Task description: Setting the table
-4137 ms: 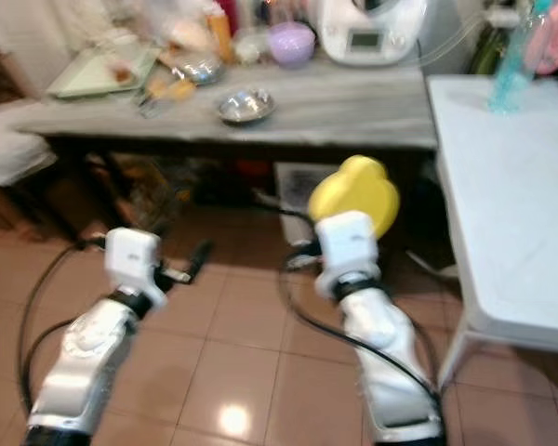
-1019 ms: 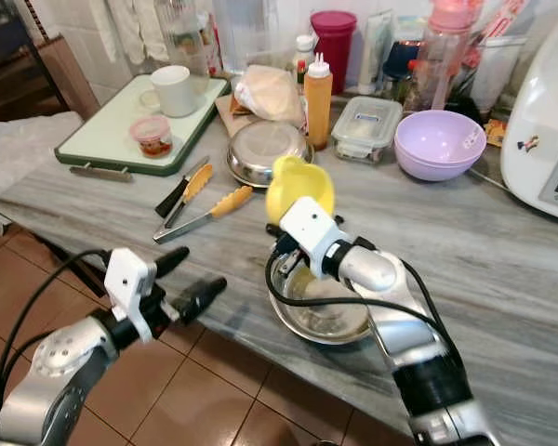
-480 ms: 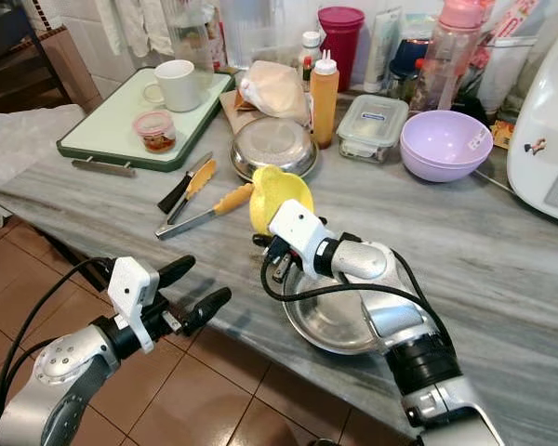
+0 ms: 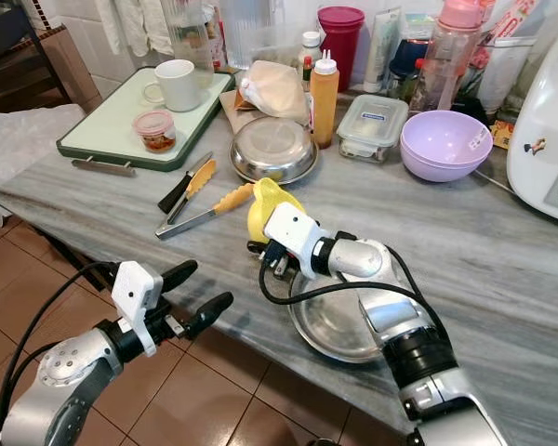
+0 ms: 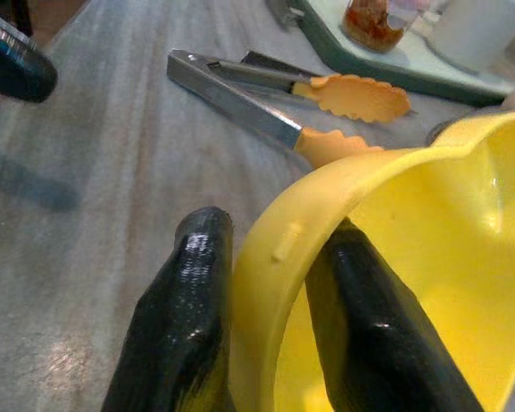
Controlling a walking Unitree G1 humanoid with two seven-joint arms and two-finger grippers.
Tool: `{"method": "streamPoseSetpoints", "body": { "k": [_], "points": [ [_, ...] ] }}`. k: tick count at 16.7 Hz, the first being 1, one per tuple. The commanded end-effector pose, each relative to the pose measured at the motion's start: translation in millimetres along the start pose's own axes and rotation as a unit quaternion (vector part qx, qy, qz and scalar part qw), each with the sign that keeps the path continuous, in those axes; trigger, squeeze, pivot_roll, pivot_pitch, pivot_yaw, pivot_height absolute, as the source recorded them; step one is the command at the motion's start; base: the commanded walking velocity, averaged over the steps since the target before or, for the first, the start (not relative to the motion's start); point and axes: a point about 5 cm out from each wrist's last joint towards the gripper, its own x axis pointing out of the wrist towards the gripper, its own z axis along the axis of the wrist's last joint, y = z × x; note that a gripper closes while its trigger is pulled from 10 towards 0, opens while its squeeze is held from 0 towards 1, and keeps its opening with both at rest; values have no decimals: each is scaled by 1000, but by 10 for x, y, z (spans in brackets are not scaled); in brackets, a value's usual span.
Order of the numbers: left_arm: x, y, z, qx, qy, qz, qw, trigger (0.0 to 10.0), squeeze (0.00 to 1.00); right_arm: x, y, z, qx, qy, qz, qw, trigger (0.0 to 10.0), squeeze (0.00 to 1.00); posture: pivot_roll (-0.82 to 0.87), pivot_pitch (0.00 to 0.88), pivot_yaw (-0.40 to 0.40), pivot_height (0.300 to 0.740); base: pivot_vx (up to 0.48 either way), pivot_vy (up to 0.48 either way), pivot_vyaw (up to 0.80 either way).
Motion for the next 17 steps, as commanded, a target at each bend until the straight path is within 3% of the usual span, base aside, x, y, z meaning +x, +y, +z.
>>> {"method": "streamPoseSetpoints", "body": {
  "k": [1, 9, 14, 17],
  "points": [
    [-2, -3, 9, 9, 6, -1, 1000, 10000, 0, 21, -21, 48, -18, -5, 2, 1000, 10000, 1000, -31, 102, 52, 740, 0, 0, 0],
    [25, -69, 94, 16, 18, -6, 1000, 10000, 0, 21, -100, 180, -86, -27, -12, 996, 10000, 1000, -28, 98, 59, 740, 0, 0, 0],
    [17, -82, 89, 15, 28, -7, 999, 10000, 0, -29, -25, 177, -112, -22, 22, 993, 10000, 1000, -30, 94, 65, 740, 0, 0, 0],
    [22, -77, 101, 17, 29, -6, 999, 10000, 0, -76, -20, 201, -129, -25, 13, 991, 10000, 1000, -30, 92, 67, 740, 0, 0, 0]
  ]
}}
